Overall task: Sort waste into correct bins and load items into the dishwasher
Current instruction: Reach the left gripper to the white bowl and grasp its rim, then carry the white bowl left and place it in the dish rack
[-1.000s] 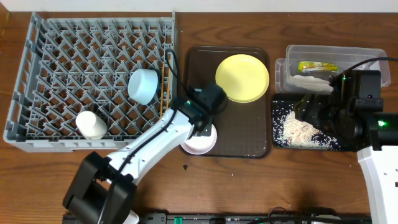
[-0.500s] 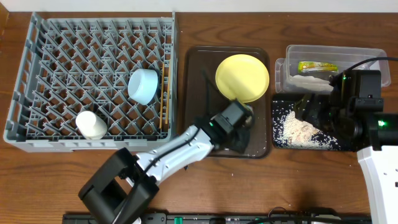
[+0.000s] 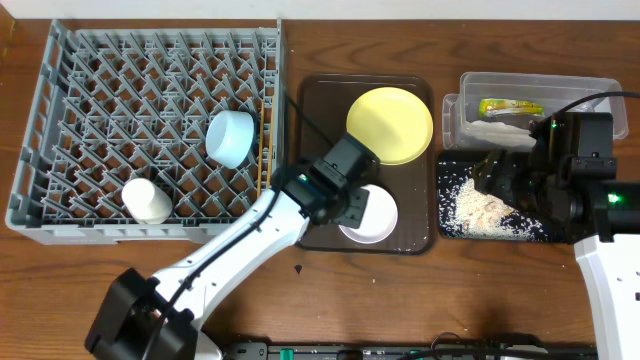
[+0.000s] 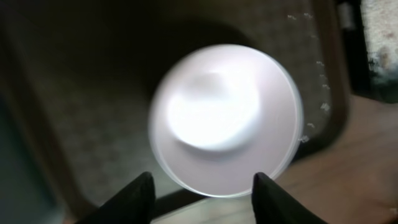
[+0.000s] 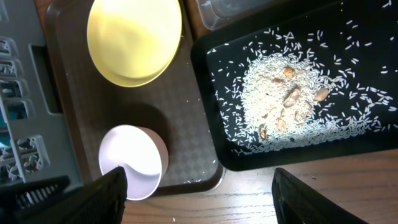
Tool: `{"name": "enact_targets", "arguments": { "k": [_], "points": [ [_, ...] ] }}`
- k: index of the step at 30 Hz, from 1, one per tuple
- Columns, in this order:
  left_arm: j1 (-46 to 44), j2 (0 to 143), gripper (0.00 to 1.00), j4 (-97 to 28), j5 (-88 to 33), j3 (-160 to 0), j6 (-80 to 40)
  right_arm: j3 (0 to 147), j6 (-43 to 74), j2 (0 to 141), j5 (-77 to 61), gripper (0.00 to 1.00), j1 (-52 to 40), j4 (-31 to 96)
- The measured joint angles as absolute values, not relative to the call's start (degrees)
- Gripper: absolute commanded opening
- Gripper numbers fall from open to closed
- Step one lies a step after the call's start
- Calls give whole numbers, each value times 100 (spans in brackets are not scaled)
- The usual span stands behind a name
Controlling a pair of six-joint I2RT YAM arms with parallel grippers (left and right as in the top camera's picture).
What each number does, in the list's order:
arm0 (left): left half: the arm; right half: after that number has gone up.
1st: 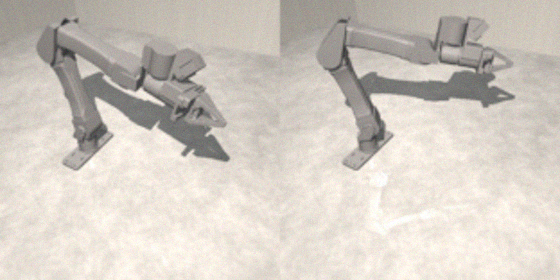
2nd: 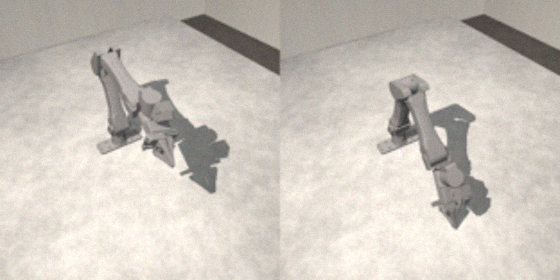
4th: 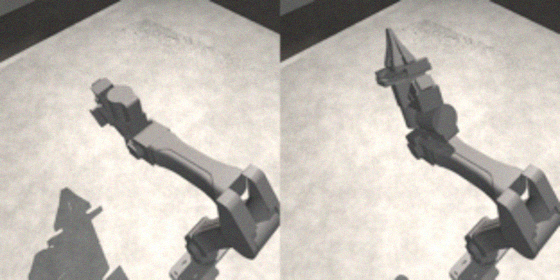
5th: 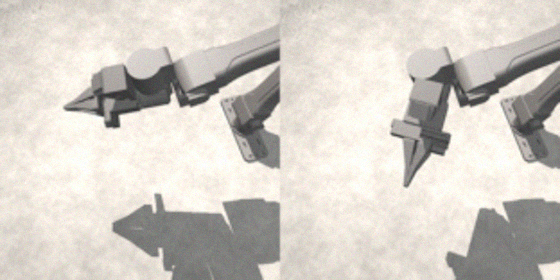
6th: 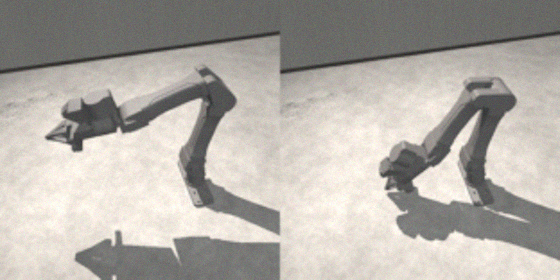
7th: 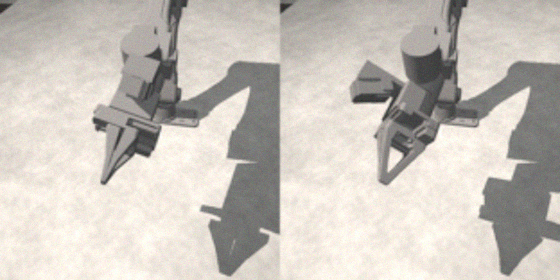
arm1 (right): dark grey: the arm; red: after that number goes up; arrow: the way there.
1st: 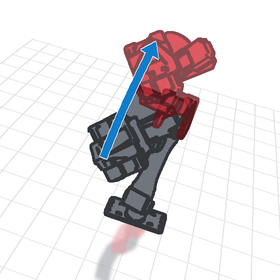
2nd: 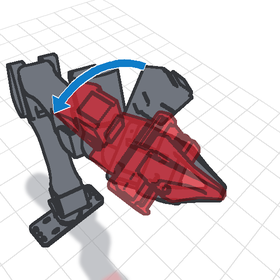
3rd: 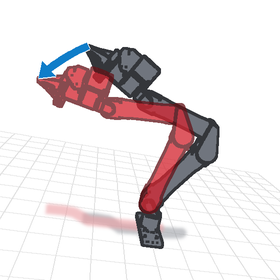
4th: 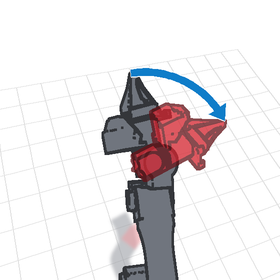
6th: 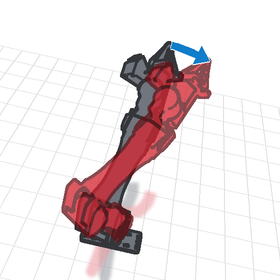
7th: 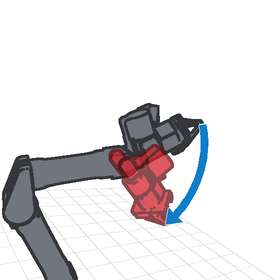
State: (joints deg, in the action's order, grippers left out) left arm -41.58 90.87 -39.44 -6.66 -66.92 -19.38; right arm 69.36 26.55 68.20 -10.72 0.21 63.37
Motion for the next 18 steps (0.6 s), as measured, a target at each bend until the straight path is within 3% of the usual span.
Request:
{"name": "enact_targets", "arguments": {
  "k": [8, 15, 18],
  "points": [
    [-3861, 9911, 43, -3612, -646, -6434, -1900, 6936, 2652, 6820, -1072, 73, 21, 6272],
    [-3861, 10575, 9, -3251, -854, -6403, -1826, 6936, 2655, 6820, -1072, 73, 21, 6272],
    [-3861, 10589, 8, -3210, -915, -6403, -1798, 6936, 2655, 6820, -1072, 73, 21, 6272]
  ]
}}
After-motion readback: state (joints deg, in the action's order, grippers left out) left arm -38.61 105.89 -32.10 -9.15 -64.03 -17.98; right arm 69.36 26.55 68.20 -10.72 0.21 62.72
